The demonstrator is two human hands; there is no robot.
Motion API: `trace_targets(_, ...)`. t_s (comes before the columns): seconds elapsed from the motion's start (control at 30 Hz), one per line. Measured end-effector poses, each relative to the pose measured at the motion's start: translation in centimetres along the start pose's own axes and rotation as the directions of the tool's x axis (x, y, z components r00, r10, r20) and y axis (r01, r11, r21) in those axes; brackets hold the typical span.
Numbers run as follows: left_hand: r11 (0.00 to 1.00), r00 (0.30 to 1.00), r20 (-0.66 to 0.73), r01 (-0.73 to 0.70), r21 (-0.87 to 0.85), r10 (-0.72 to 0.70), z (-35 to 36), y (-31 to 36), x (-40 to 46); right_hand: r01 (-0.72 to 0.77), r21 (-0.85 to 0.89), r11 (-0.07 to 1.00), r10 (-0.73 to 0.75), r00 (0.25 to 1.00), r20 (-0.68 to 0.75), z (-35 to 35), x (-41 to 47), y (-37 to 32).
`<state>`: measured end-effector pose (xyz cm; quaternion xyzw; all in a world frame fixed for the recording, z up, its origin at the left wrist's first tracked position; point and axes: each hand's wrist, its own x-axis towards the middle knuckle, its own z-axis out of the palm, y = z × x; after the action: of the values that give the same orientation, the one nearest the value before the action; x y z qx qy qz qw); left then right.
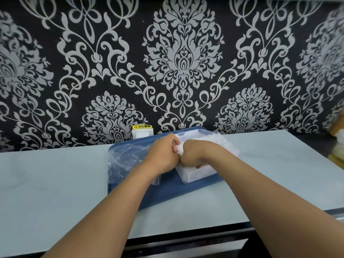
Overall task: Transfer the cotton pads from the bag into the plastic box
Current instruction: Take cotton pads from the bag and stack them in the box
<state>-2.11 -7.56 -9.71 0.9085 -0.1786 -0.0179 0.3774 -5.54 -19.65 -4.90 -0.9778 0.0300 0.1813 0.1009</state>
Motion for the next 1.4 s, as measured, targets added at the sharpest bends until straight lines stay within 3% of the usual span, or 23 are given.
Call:
trace_targets(0.07, 1.0, 1.0, 0.006, -0.003, -0.023, 0.003, -0.3, -0.3, 0.1, 0.053, 0.041, 0.998, -0.056, 0.996, 0.071, -0.5, -0.9, 0.1)
trace_targets(0.27, 1.0, 1.0, -0.018, -0.026, 0.003, 0.026, -0.5, -0.1, -0.3, 0.066, -0.052, 0.996, -0.068, 0.997, -0.034, 1.1, 0.2, -0.8)
trace_targets(0.43, 1.0, 0.999, -0.032, 0.014, 0.002, -0.014, -0.7, -0.3, -0.6, 0.038, 0.111, 0.993, -0.057, 0.983, 0.173, 0.1, 0.0, -0.5)
trace_targets(0.57, 0.999, 0.999, -0.006, 0.04, -0.023, -0.04, -0.9, -0.3, -0.5, 0.01, 0.183, 0.983, -0.045, 0.98, 0.192, -0.1, -0.4, -0.5)
trace_targets(0.7, 0.999, 0.999, -0.007, 0.044, -0.012, -0.044, -1.0, -0.3, -0.5, 0.048, 0.12, 0.992, -0.068, 0.983, 0.169, -0.1, -0.3, -0.8)
trace_targets(0.77, 0.999, 0.999, -0.009, 0.033, 0.016, -0.033, -1.1, -0.2, -0.4, 0.083, 0.141, 0.987, -0.098, 0.989, 0.106, -0.1, -0.5, -0.6)
trace_targets(0.87, 0.997, 1.0, -0.02, -0.005, 0.077, 0.006, -1.4, -0.5, -0.3, 0.149, 0.48, 0.865, -0.168, 0.986, -0.004, -0.4, -1.7, 0.7)
trace_targets(0.9, 0.994, 1.0, -0.027, -0.005, 0.109, 0.008, -1.4, -0.7, -0.3, 0.213, 0.552, 0.806, -0.183, 0.977, -0.11, -0.6, -2.1, 1.4)
trace_targets(0.93, 0.989, 0.999, -0.045, 0.0, 0.146, 0.007, -1.5, -0.7, -0.3, 0.313, 0.504, 0.805, -0.187, 0.94, -0.284, -0.7, -2.3, 2.1)
trace_targets(0.97, 0.983, 0.996, -0.083, 0.0, 0.186, 0.016, -1.5, -0.7, -0.3, 0.384, 0.34, 0.858, -0.202, 0.862, -0.464, -0.6, -2.1, 2.7)
trace_targets(1.0, 0.977, 0.989, -0.141, -0.015, 0.213, 0.046, -1.4, -0.6, -0.3, 0.402, 0.151, 0.903, -0.252, 0.781, -0.571, -0.3, -1.8, 3.2)
trace_targets(1.03, 0.975, 0.974, -0.208, -0.044, 0.218, 0.091, -1.1, -0.3, -0.3, 0.397, 0.019, 0.918, -0.312, 0.749, -0.585, 0.2, -1.3, 3.6)
trace_targets(1.1, 0.981, 0.956, -0.258, -0.097, 0.167, 0.138, -0.3, 0.6, -0.6, 0.332, -0.078, 0.94, -0.331, 0.829, -0.451, 1.6, -0.1, 3.8)
trace_targets(1.17, 0.982, 0.985, -0.122, -0.098, 0.161, 0.118, 1.0, 1.2, -1.0, 0.2, -0.138, 0.97, -0.235, 0.915, -0.329, 2.9, 1.3, 4.0)
trace_targets(1.23, 0.964, 0.995, 0.046, -0.092, 0.248, 0.083, 2.1, 1.1, -1.3, 0.12, -0.167, 0.979, -0.162, 0.951, -0.264, 3.3, 2.5, 4.3)
trace_targets(1.33, 0.958, 0.99, 0.141, -0.051, 0.281, 0.011, 2.5, 0.9, -0.5, 0.102, -0.085, 0.991, -0.118, 0.972, -0.205, 3.3, 3.7, 4.7)
trace_targets(1.4, 0.952, 0.981, 0.195, -0.041, 0.302, -0.02, 2.0, 0.9, 0.0, 0.161, 0.095, 0.982, -0.139, 0.968, -0.208, 3.1, 3.8, 4.8)
